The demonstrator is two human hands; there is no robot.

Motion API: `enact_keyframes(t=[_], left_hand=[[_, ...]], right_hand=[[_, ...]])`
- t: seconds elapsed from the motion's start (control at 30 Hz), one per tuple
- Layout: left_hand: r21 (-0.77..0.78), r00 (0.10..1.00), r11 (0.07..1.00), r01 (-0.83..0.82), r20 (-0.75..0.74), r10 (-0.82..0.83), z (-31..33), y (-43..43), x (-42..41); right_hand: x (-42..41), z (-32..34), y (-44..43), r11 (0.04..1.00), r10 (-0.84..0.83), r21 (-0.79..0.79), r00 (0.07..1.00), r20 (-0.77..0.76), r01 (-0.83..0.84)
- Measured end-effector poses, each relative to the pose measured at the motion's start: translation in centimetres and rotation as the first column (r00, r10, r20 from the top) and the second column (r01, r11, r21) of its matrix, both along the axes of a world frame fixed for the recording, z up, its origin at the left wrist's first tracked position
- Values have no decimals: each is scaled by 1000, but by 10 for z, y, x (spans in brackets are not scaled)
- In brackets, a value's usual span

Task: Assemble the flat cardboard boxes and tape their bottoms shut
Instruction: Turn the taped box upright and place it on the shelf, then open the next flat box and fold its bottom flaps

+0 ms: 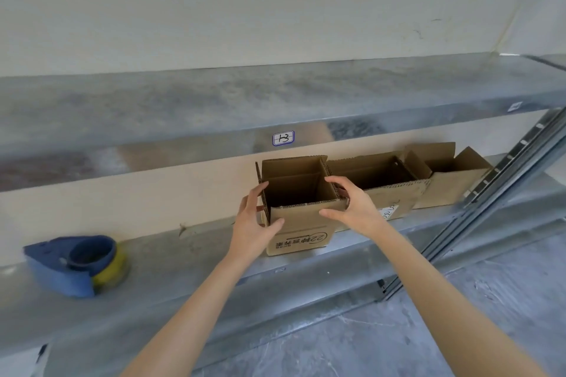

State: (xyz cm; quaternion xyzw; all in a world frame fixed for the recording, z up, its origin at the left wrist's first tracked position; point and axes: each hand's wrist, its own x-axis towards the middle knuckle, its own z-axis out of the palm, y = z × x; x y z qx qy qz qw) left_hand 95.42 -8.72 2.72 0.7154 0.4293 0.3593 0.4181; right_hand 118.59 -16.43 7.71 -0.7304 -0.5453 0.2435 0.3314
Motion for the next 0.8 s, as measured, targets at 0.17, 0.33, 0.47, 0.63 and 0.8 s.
enact_keyframes(t=[0.17,0.33,0.47,0.63,0.8], left_hand=[[-11,994,1000,21,-105,-22,13,-6,-8],[220,938,975,-32,-330,106,37,-15,-45],[445,811,892,-77,-493,316,56,-26,-90],[530,662,834,-155,-571,486,66,-41,-163],[565,521,776,-281,-589,618,75,-62,-250]], right_hand=[[-2,9,-11,998,59,20,998,14,-59],[-25,21,-11,994,14,104,972,236,-39],[-65,31,1,979,30,164,889,458,-118],[-137,35,20,958,164,113,823,544,-265],[-218,37,46,909,334,28,766,549,-417]])
